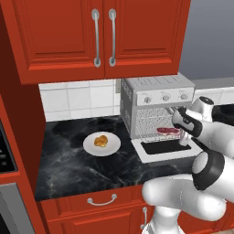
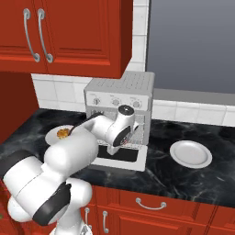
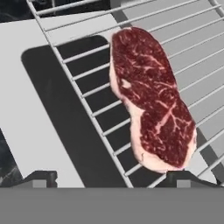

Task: Open the toaster oven door. Place the bread on the top rack in the toaster oven and place the steak on the bottom rack.

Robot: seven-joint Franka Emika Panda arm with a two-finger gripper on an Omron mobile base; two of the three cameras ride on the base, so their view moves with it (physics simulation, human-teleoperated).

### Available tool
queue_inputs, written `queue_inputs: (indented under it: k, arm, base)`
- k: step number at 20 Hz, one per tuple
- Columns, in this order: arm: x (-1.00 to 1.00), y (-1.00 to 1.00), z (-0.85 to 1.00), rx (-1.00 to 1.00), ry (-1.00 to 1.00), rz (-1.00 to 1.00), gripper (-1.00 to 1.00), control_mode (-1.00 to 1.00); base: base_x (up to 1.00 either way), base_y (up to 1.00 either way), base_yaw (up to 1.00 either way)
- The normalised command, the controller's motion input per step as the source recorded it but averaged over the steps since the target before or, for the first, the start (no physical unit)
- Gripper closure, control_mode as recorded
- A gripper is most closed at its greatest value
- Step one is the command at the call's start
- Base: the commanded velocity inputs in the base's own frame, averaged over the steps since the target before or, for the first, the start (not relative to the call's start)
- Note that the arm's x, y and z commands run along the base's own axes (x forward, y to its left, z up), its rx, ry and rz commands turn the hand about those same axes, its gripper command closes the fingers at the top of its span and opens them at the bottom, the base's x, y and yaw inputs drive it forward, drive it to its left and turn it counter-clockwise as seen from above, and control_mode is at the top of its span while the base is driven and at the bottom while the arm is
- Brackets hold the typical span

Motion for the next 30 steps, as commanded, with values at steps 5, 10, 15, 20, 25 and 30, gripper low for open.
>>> queue_inputs:
  k: [5,10,15,20,25,30]
  arm:
    - [0.26,-0.03,-0.21,0.06,-0.01,0.00,-1.00,-1.00]
    - [0.42,0.00,-0.02,0.01,-0.07,-0.01,-1.00,-1.00]
    - [0.42,0.00,0.00,0.00,-0.13,0.00,-1.00,-1.00]
    - [0.51,0.10,0.00,0.00,-0.13,0.00,-1.00,-1.00]
    - [0.34,0.06,0.00,0.00,-0.12,0.00,-1.00,-1.00]
    - [0.26,0.01,0.00,0.00,-0.13,-0.01,-1.00,-1.00]
  base:
    - [0.00,0.00,0.00]
    - [0.00,0.00,0.00]
    - [0.00,0.00,0.00]
    - [0.00,0.00,0.00]
    - [0.00,0.00,0.00]
    - [0.00,0.00,0.00]
